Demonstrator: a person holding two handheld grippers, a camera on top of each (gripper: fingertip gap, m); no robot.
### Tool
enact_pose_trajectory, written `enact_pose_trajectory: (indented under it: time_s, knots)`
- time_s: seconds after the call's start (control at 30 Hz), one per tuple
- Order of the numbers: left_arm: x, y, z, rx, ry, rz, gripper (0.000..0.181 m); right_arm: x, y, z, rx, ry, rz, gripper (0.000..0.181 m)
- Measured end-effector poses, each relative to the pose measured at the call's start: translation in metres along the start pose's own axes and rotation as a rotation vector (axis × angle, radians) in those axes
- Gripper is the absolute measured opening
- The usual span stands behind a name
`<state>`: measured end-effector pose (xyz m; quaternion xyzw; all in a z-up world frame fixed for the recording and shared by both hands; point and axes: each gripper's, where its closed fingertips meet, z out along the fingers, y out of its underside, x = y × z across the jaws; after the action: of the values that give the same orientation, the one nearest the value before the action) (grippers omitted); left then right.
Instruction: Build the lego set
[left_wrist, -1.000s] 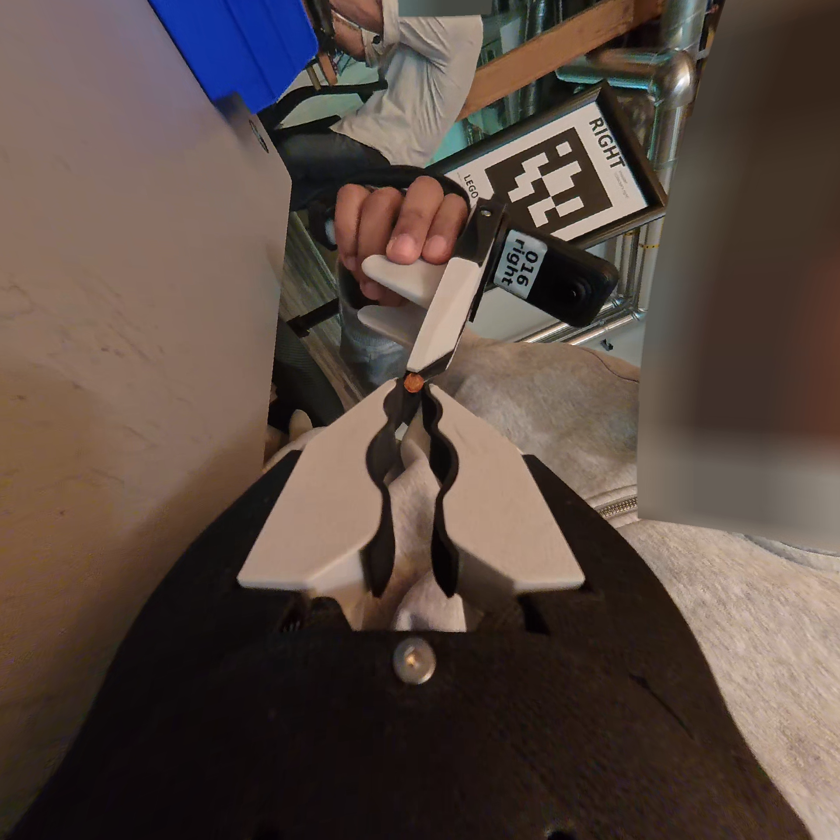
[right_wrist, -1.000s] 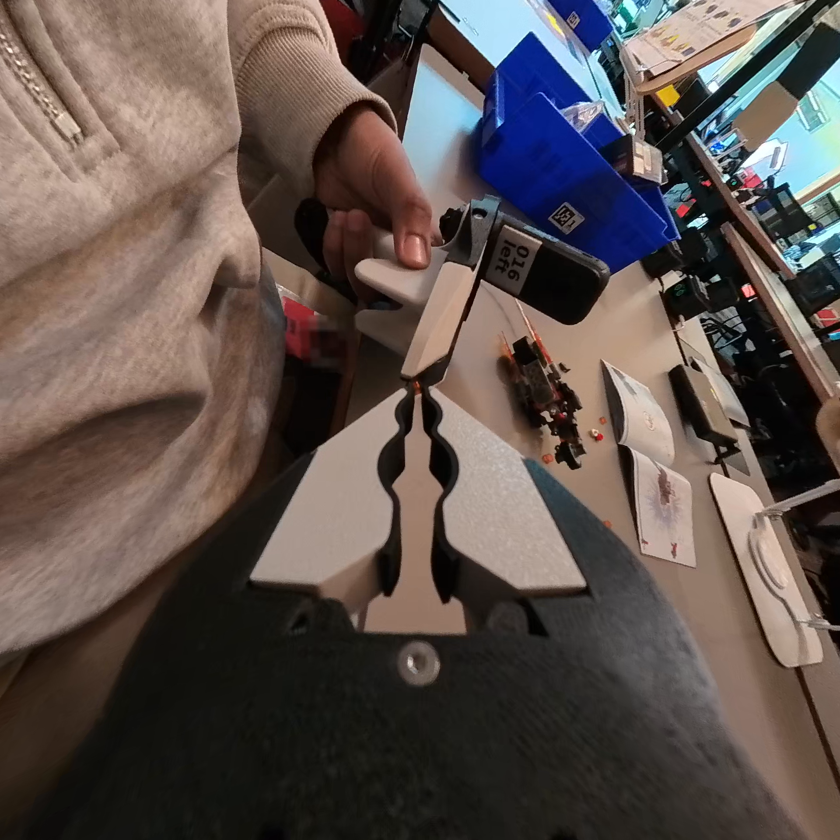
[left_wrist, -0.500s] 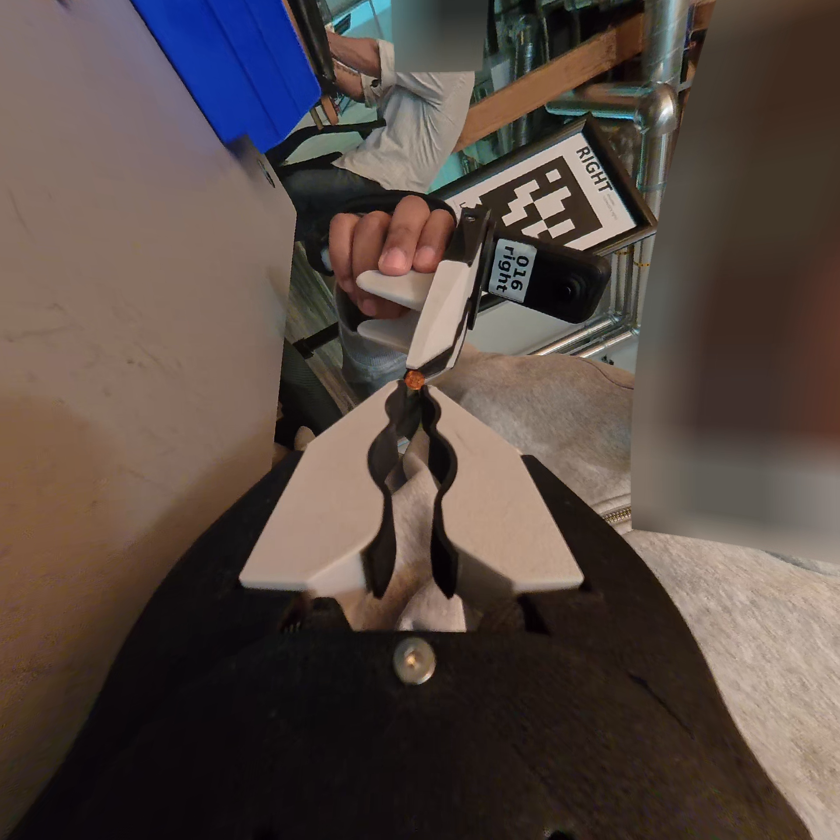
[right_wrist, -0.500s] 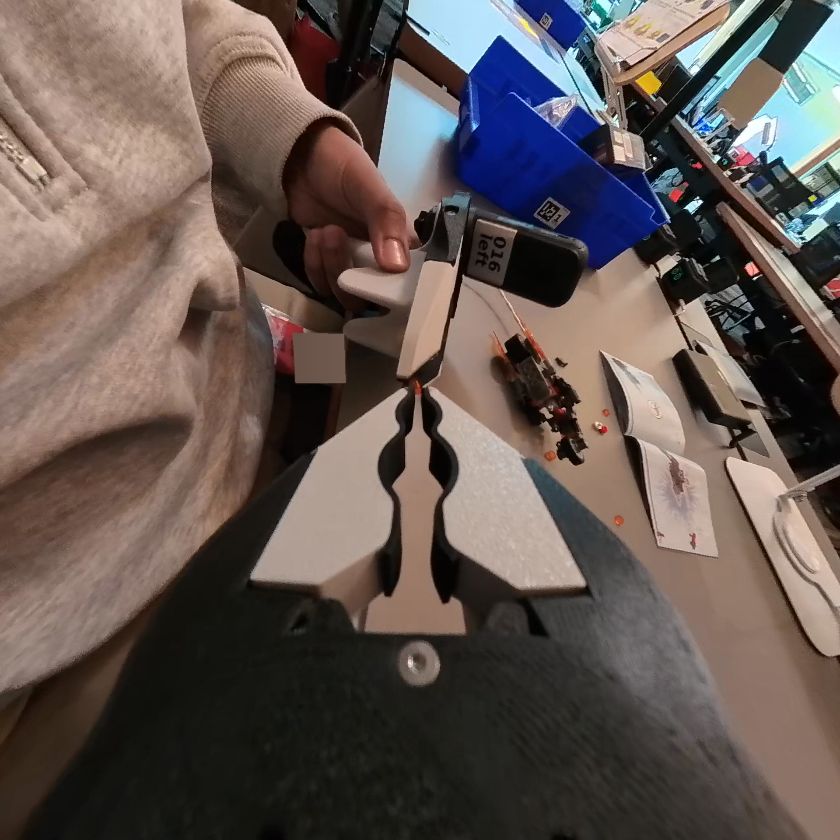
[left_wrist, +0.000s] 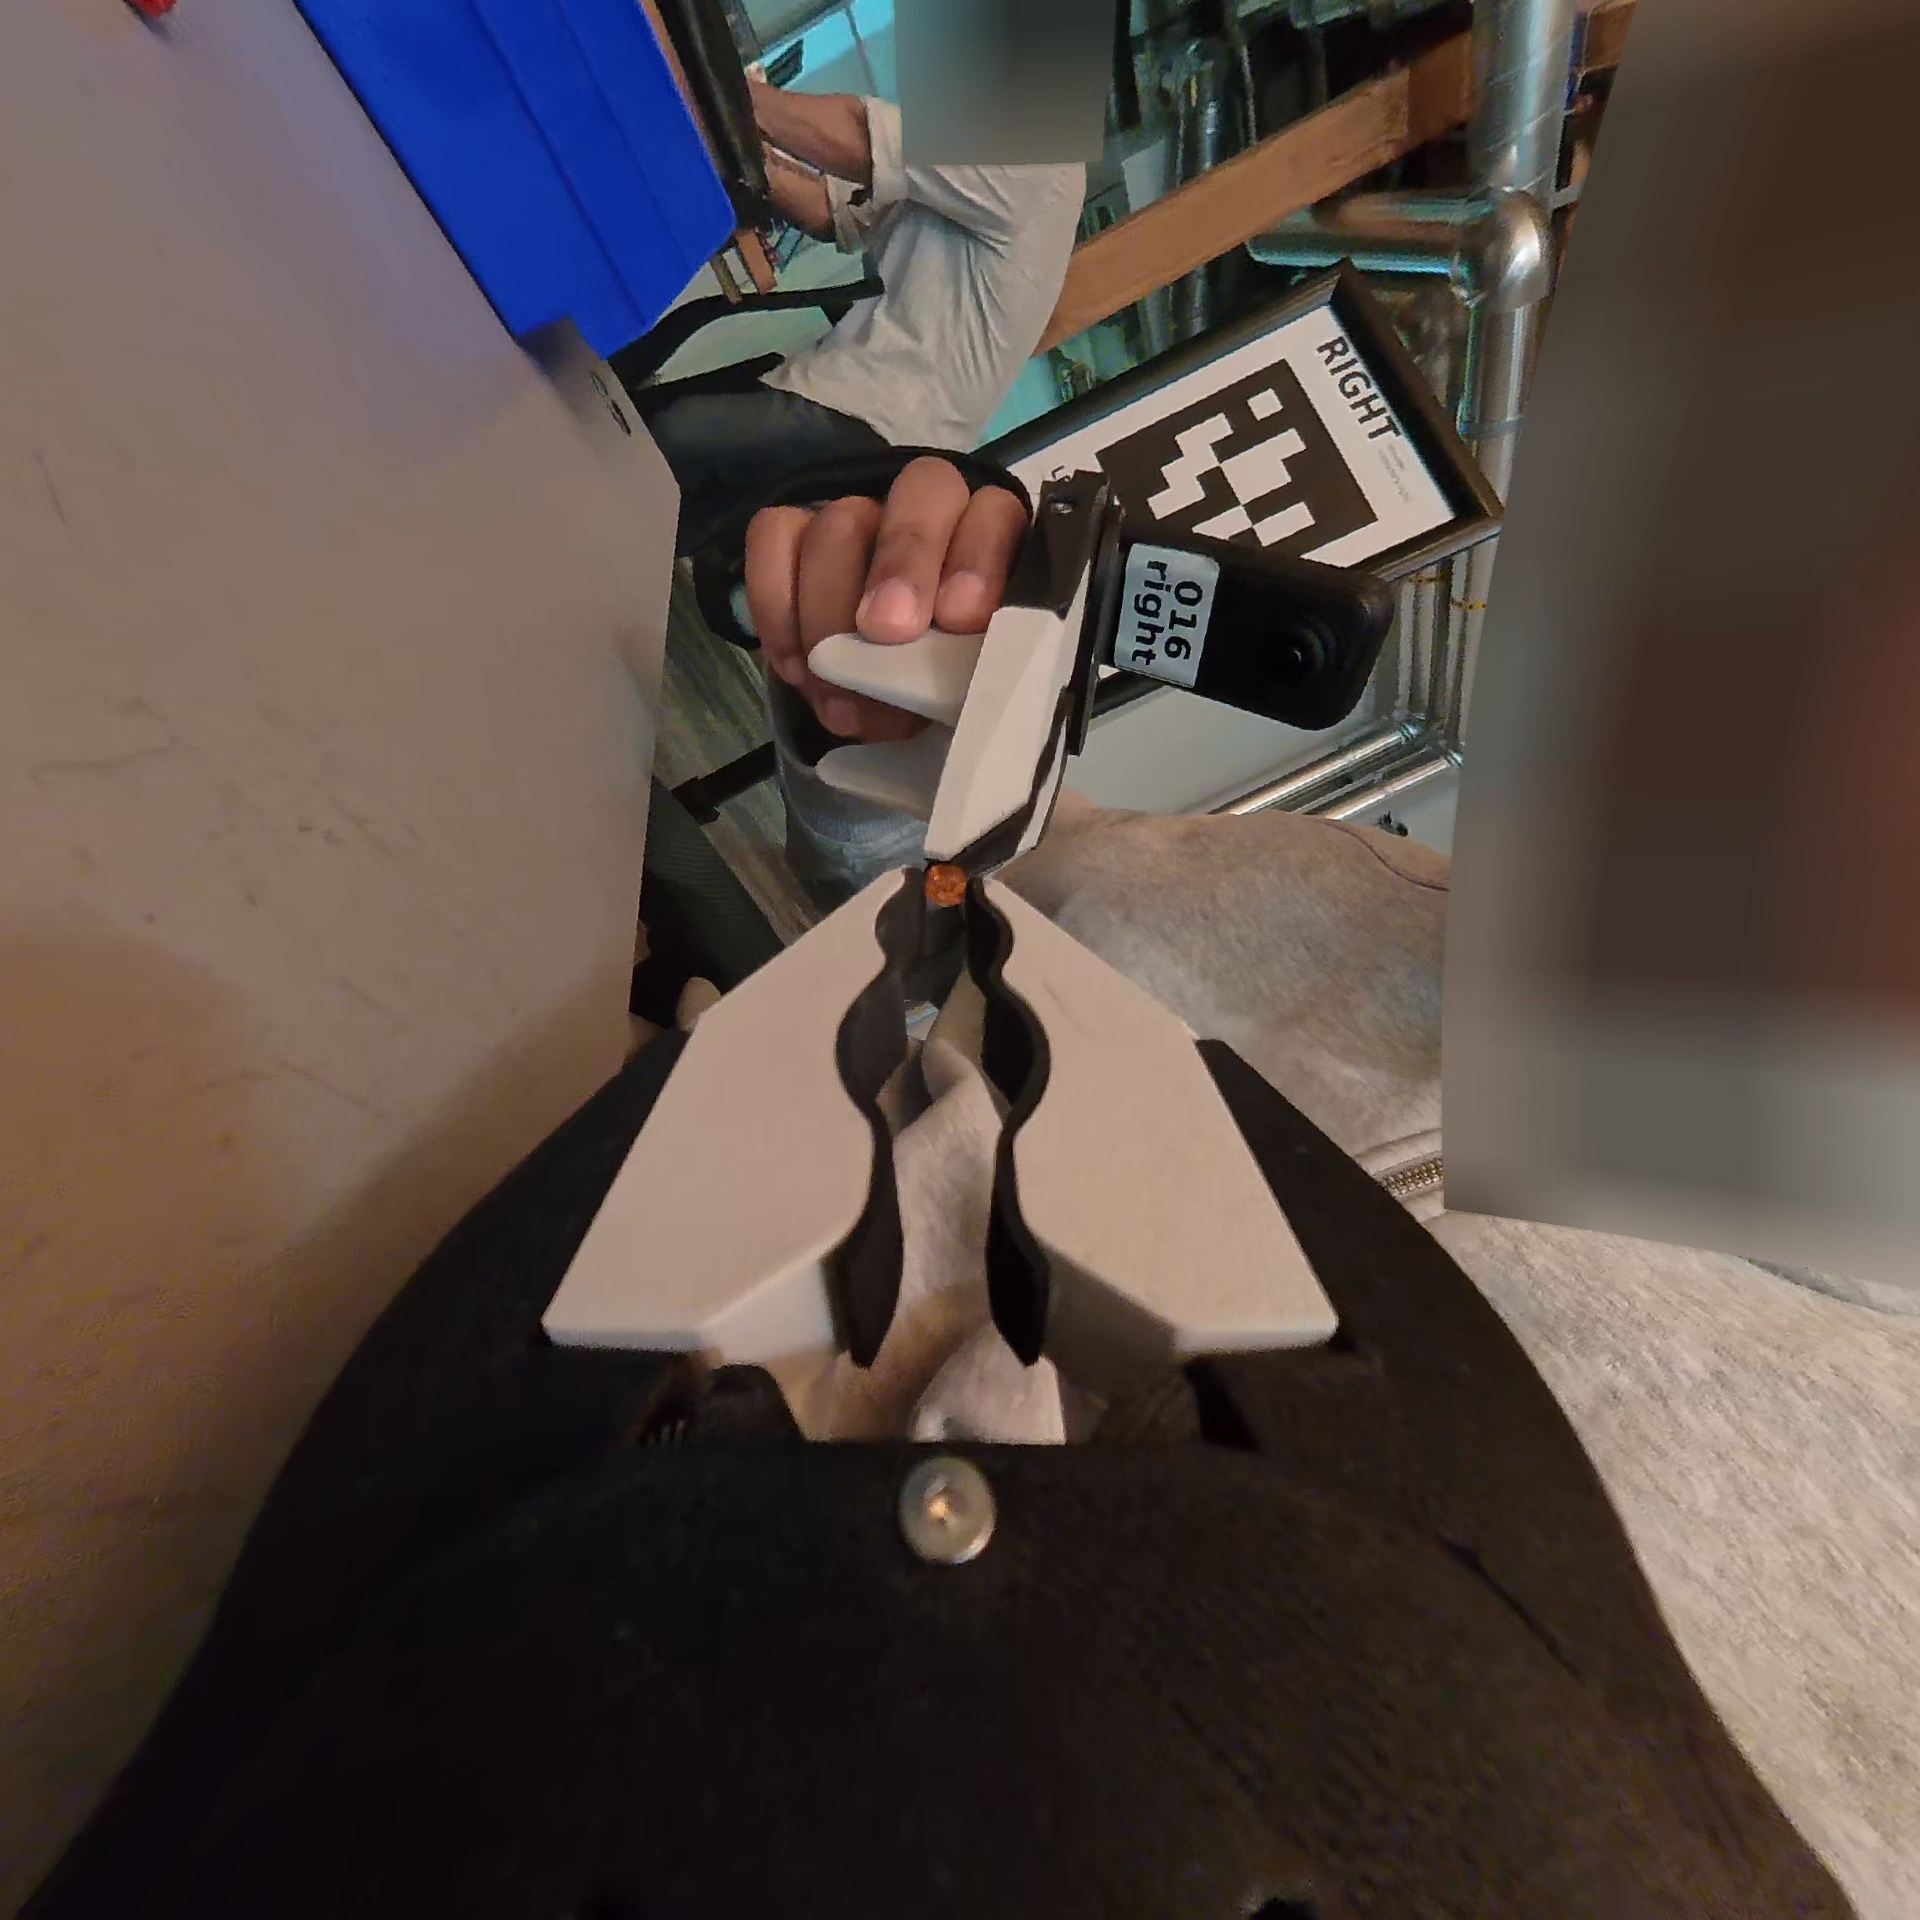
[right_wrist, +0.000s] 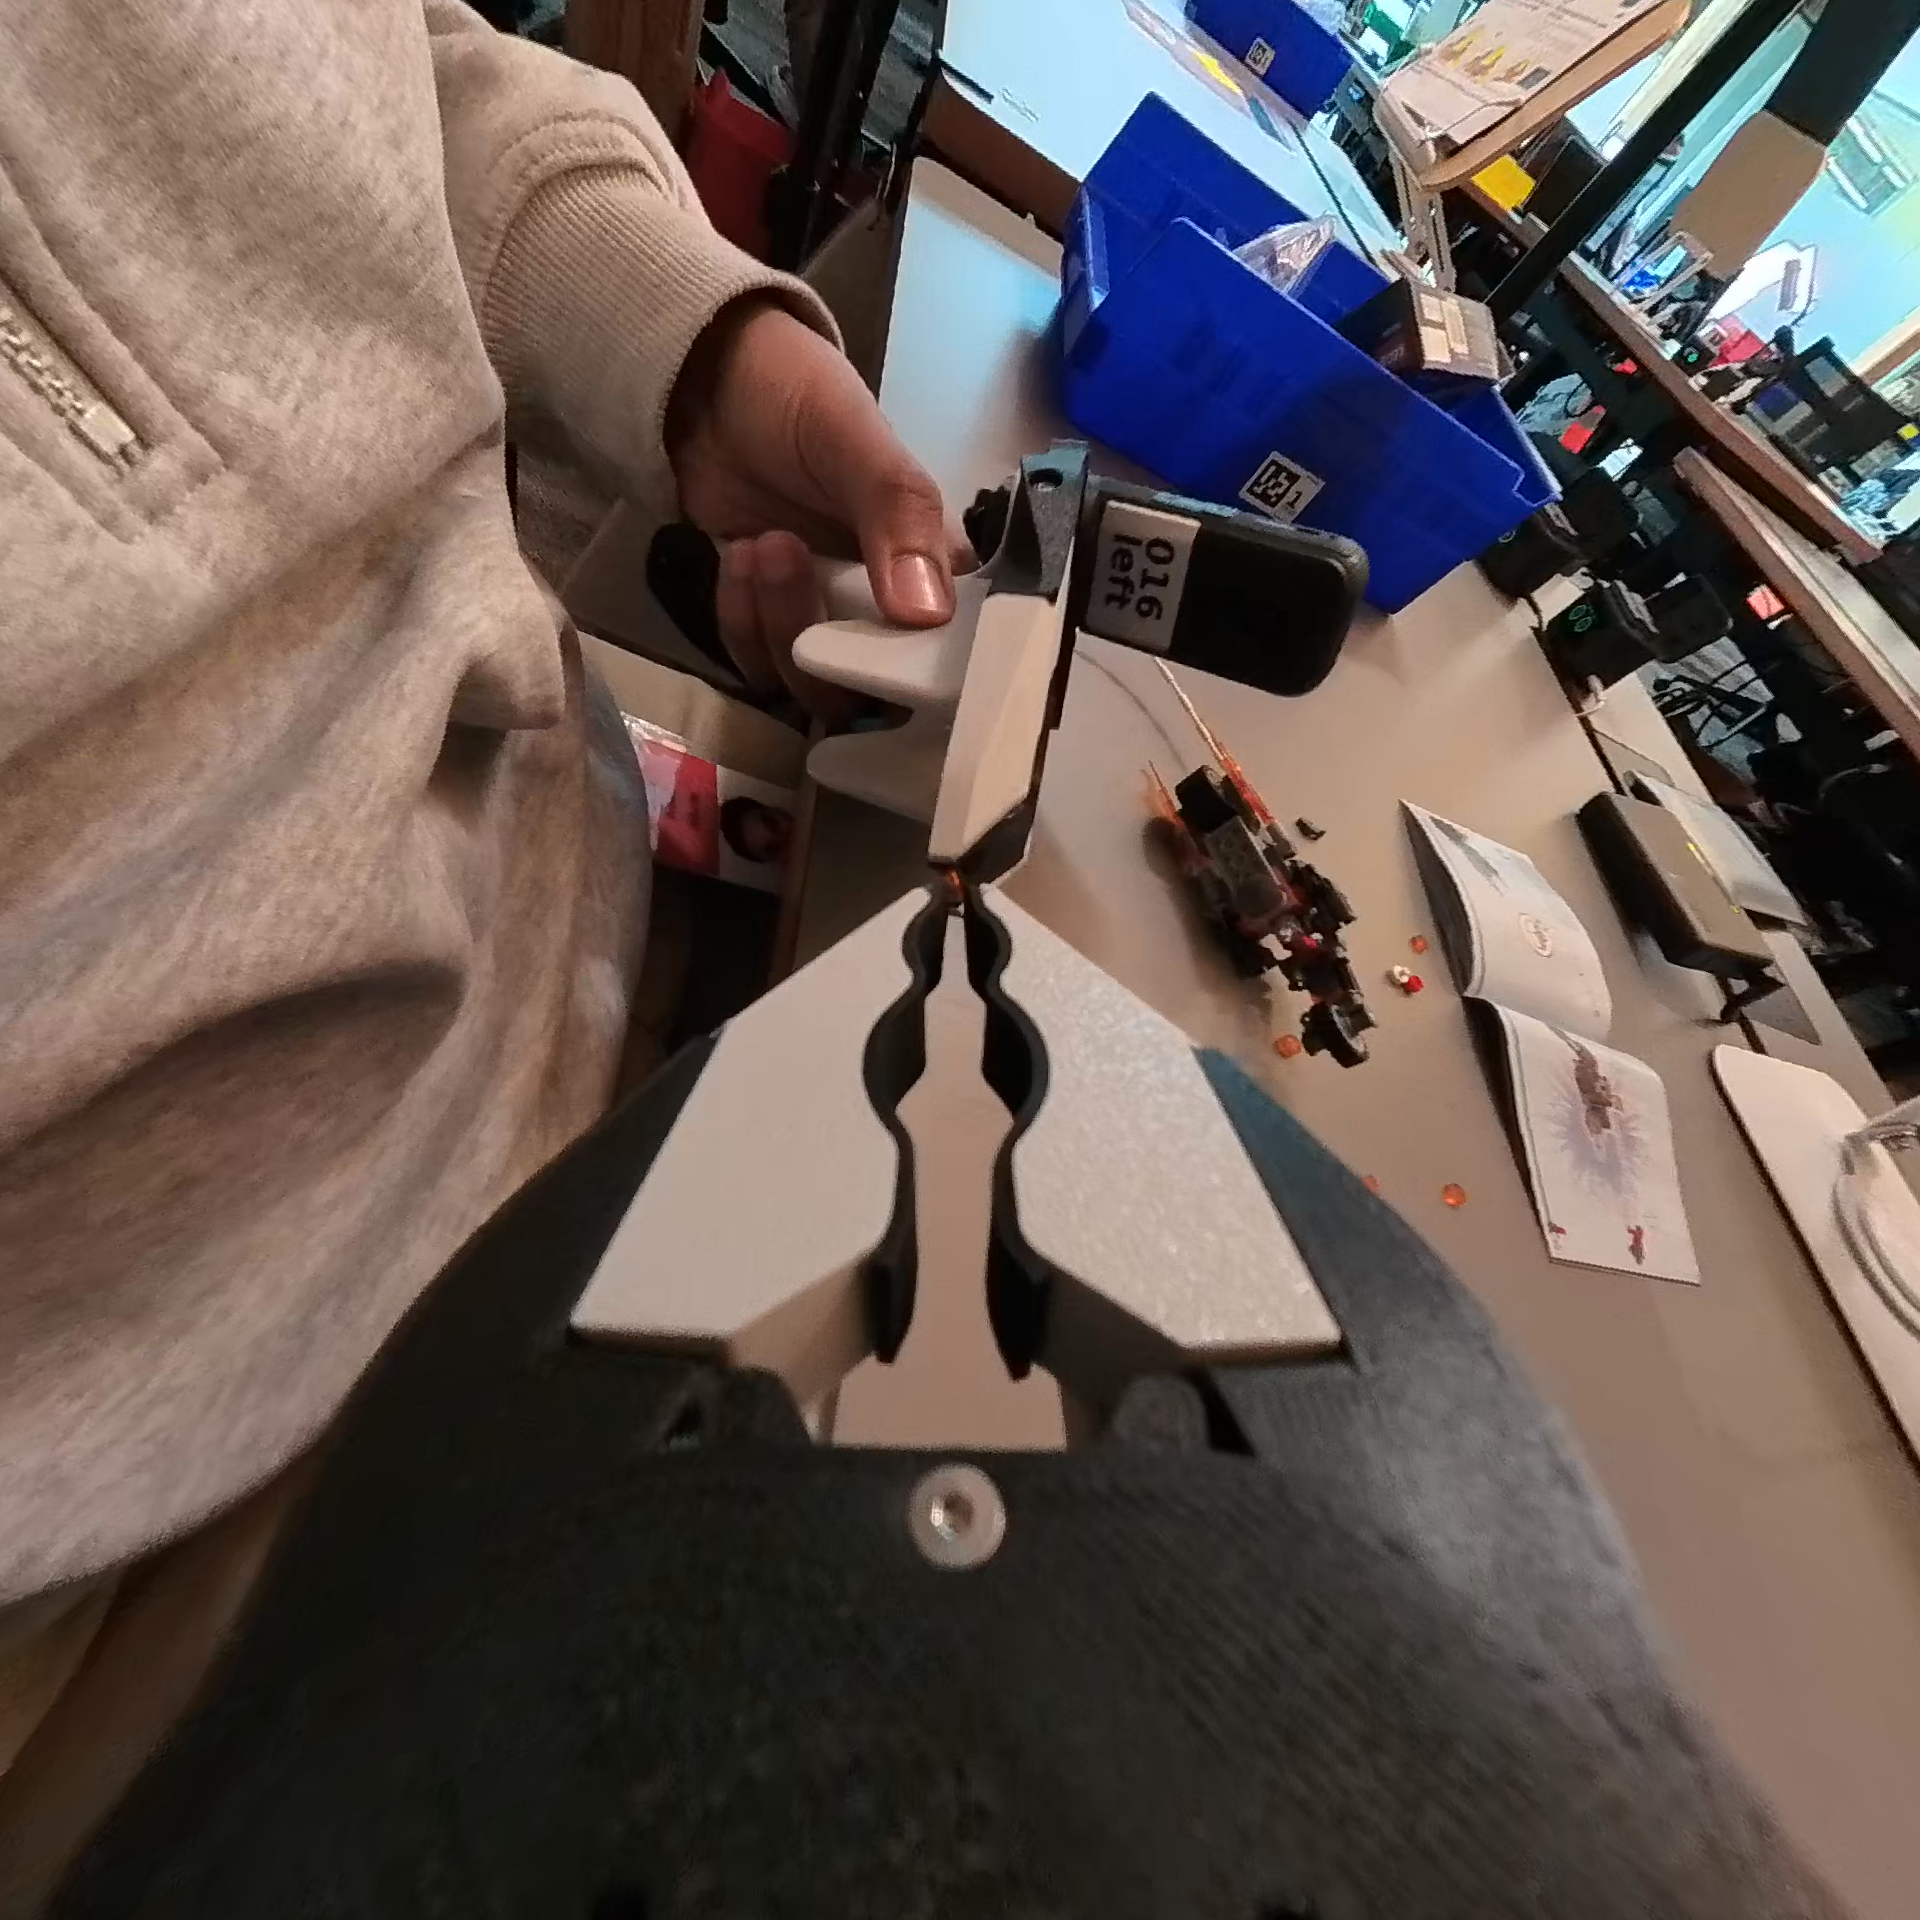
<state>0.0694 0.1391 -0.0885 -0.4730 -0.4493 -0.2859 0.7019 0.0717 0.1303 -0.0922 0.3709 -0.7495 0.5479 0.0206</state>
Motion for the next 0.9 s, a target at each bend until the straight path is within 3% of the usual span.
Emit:
enact_pose_trajectory:
  time_s: [0.5,0.9]
  knots:
    - [0.007,0.019,0.005,-0.129,0.085,-0.075,0.006,-0.019,-0.008,-0.003,0.083,-0.171,0.062,0.001]
    - [0.01,0.021,0.006,-0.146,0.124,-0.104,0.006,-0.022,-0.011,-0.004,0.097,-0.193,0.061,0.0]
